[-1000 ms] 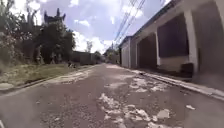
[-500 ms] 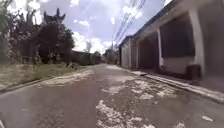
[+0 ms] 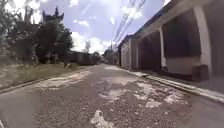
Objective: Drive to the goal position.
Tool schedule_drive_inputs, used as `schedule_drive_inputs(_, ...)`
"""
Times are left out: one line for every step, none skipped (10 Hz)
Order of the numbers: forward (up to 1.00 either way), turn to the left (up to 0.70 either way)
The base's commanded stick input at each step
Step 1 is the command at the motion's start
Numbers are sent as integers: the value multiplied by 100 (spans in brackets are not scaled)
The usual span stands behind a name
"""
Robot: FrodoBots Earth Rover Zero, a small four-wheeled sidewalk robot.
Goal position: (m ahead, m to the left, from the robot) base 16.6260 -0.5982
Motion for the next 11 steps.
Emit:
schedule_drive_inputs(70, 0)
schedule_drive_inputs(70, 0)
schedule_drive_inputs(70, 0)
schedule_drive_inputs(70, 0)
schedule_drive_inputs(70, 0)
schedule_drive_inputs(70, 0)
schedule_drive_inputs(70, 0)
schedule_drive_inputs(70, 0)
schedule_drive_inputs(70, 0)
schedule_drive_inputs(70, 0)
schedule_drive_inputs(70, 0)
